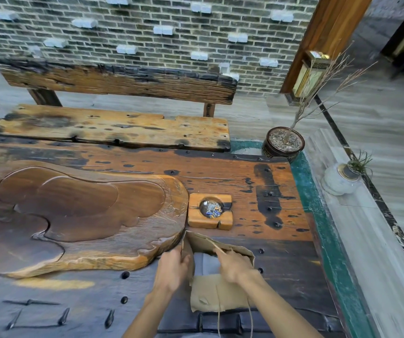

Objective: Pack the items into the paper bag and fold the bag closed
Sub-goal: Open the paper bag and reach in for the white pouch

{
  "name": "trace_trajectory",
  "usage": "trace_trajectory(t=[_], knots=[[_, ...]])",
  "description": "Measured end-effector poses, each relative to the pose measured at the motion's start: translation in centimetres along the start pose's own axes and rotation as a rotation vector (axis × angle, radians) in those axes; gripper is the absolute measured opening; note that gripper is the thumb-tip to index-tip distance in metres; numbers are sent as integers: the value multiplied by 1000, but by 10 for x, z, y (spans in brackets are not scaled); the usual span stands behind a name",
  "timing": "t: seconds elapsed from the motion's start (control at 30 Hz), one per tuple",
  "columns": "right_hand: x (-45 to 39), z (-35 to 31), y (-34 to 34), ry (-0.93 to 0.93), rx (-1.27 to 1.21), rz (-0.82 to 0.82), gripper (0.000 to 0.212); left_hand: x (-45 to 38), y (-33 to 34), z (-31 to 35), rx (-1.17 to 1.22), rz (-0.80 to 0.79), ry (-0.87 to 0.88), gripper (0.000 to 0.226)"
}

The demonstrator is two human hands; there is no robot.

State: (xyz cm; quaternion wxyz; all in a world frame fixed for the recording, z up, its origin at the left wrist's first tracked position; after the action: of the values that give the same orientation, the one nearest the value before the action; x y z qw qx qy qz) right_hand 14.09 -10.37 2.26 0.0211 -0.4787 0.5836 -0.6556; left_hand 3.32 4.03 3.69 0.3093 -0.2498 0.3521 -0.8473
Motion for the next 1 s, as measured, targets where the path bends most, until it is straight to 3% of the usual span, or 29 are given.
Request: trace_trajectory(t=[0.3,0.4,0.53,0.73,0.87,1.0], knots=[[-3,12,8,58,53,-146,99,-4,-5,4,-14,6,4,15],[-5,21,10,113,-2,-155,88,-4,-5,7,-12,-3,6,18],[-5,27,12,103,-23,-167,94,-3,-7,13,-9,-8,25,12],[-1,25,18,52,211,-257,141,-2,-7,15,-1,-21,33,12],[-6,25,21,6,221,-267,146,-2,-8,17,4,-28,29,22],[-1,22,22,-53,228,-265,136,0,-8,26,46,-68,56,38]])
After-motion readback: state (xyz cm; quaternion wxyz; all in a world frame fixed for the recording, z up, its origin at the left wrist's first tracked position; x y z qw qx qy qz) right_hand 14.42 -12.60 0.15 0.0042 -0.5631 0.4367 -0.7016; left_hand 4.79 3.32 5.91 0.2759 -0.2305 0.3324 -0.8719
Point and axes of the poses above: each hand's wrist, its own x-axis away from the middle knuckle, its own y-axis out of the palm, z = x × y, the point moved 10 cm from there along -x, towards the middle knuckle, and after that the axes turned 6 degrees about z, right-handed, at the moved point
